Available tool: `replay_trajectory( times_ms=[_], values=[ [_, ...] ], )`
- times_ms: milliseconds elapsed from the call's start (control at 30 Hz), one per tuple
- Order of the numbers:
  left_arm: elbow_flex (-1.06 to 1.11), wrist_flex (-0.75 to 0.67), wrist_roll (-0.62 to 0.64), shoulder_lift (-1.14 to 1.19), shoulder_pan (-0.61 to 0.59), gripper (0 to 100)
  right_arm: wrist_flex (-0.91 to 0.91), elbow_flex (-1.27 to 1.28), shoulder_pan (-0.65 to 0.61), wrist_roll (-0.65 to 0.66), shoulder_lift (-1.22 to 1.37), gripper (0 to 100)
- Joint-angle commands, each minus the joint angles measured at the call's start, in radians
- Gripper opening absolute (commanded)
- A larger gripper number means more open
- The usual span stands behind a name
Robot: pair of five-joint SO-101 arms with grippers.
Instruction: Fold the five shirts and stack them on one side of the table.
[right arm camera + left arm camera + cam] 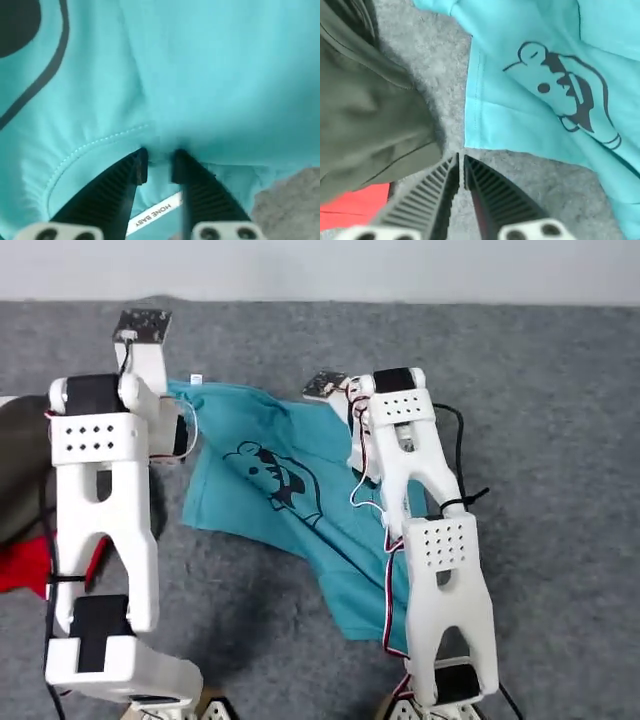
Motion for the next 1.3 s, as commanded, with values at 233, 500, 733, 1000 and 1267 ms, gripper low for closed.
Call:
replay_trajectory(
  times_ms=[233, 500, 733, 1000, 1267],
  values=[
    [0.093, 0.029, 0.011, -0.052, 0.009, 2, -0.004, -0.132, 0.065, 0.074, -0.016, 5.0],
    [0.094, 0.029, 0.011, -0.052, 0.009, 2, -0.015, -0.301, 0.154, 0.069, -0.008, 5.0],
    [0.094, 0.029, 0.011, -0.051, 0.009, 2, 0.054, -0.302, 0.143, 0.069, -0.005, 6.9],
    [0.094, 0.029, 0.011, -0.051, 0.009, 2, 0.087, -0.255, 0.047, 0.069, -0.007, 33.6],
    [0.094, 0.029, 0.011, -0.051, 0.009, 2, 0.087, -0.222, -0.001, 0.069, 0.019, 29.8]
  ],
)
